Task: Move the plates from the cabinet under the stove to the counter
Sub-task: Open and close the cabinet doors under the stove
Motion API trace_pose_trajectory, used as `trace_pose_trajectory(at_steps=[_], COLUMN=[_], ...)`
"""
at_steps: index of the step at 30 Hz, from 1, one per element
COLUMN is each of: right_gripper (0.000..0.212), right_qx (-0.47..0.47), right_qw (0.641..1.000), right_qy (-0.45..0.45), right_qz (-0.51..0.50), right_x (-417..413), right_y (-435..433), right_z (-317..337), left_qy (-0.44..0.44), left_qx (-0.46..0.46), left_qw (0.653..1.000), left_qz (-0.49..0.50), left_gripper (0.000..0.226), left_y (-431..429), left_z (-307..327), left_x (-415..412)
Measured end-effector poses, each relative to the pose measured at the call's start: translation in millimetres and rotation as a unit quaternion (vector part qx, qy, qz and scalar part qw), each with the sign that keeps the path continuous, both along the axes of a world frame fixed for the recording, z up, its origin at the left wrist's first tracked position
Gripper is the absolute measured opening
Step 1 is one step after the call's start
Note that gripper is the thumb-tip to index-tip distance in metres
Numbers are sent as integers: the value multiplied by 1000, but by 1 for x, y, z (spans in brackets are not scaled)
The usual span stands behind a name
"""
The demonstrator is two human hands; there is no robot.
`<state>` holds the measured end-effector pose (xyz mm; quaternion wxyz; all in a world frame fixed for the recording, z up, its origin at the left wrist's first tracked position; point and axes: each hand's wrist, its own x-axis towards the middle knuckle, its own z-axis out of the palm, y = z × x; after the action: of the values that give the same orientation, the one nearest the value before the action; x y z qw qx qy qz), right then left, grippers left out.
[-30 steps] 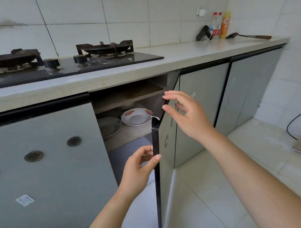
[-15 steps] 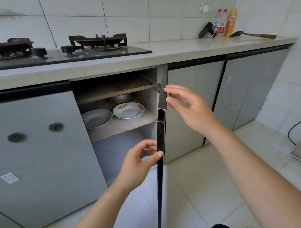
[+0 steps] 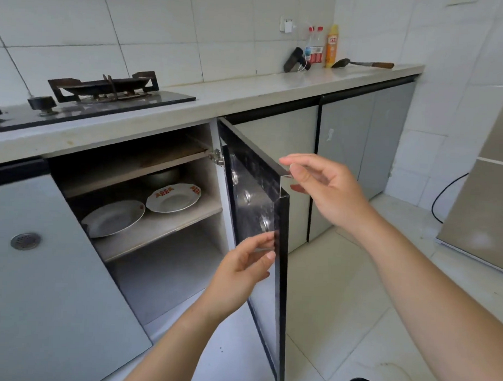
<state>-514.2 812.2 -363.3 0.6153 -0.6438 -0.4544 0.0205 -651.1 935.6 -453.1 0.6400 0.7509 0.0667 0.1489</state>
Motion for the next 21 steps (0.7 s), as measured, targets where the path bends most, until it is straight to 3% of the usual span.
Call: trace_pose_trajectory(at_steps=[21], right_gripper=[23], right_qx=[1], right_qw=[986], right_qy=[41], right_qz=[-160], right_x=[53], right_y=[-45], right_z=[-6], left_qy=[21], left_qx=[87], left_qw=[994], left_qz=[-57], left_gripper=[40], left_y=[-49], left_z=[14], left_x=[86])
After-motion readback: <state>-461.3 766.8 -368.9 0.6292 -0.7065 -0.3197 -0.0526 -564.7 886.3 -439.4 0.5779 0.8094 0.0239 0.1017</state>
